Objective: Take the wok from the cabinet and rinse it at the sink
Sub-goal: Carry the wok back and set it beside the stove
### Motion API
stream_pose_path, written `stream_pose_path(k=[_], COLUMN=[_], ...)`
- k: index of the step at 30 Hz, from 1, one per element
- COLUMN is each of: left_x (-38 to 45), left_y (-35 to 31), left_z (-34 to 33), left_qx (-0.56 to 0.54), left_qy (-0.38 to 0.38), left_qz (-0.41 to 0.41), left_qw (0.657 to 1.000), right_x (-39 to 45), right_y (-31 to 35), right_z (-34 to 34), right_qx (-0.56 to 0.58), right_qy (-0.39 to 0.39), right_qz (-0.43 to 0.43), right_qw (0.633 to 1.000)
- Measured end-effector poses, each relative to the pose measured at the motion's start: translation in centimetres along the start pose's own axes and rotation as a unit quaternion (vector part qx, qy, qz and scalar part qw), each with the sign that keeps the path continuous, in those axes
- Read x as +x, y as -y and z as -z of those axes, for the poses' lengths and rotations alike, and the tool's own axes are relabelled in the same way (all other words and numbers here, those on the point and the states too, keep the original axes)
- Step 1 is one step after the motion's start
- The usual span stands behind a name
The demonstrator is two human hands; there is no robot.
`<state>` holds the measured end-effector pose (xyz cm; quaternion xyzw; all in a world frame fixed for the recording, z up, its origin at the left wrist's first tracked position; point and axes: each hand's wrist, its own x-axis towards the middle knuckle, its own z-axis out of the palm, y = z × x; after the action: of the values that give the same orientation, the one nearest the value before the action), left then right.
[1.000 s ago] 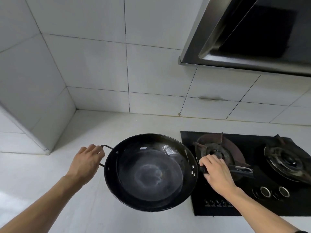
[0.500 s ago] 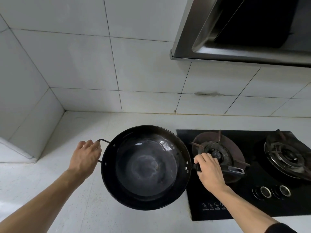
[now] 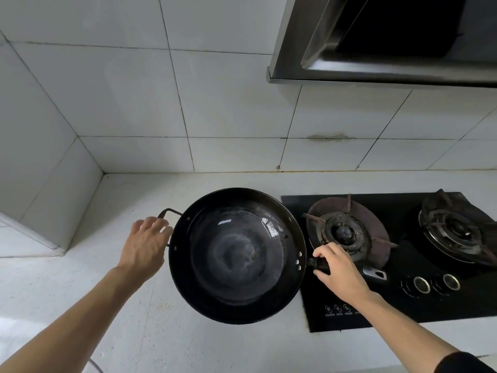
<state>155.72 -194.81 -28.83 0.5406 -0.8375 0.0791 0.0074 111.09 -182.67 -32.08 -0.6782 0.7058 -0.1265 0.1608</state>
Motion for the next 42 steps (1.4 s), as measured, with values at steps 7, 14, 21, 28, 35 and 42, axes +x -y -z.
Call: stream_pose_path(k=[7, 14, 21, 28, 35, 42], left_x=[-0.2, -2.8, -5.1, -7.7, -11.7, -12.4], left_y=[-6.1, -12.3, -15.1, -18.0, -20.2, -20.7], left_z=[0.2, -0.3, 1.4, 3.0, 3.8, 4.3], left_qx=[-0.098, -0.113, -0.108, -0.067, -0.085, -0.107], left_qy=[-0.016, 0.025, 0.03, 0.124, 0.153, 0.151], left_qz=[-0.043, -0.024, -0.011, 0.015, 0.073, 0.073], left_qw=[0.994, 0.993, 0.994, 0.99, 0.982, 0.98], right_x=[-1.7, -5.4, -7.4, -10.9, -14.3, -15.2], right_y=[0.6, 2.7, 5.0, 6.4, 6.8, 10.2], right_z=[0.5, -1.1, -1.5, -1.5, -2.3, -2.9], right_qx=[0.008, 0.042, 0.106, 0.133, 0.213, 0.304], right_qy=[0.034, 0.015, 0.063, 0.067, 0.094, 0.162], right_qz=[-0.018, -0.052, -0.05, -0.033, -0.024, -0.1], right_qw=[0.999, 0.998, 0.991, 0.988, 0.972, 0.933])
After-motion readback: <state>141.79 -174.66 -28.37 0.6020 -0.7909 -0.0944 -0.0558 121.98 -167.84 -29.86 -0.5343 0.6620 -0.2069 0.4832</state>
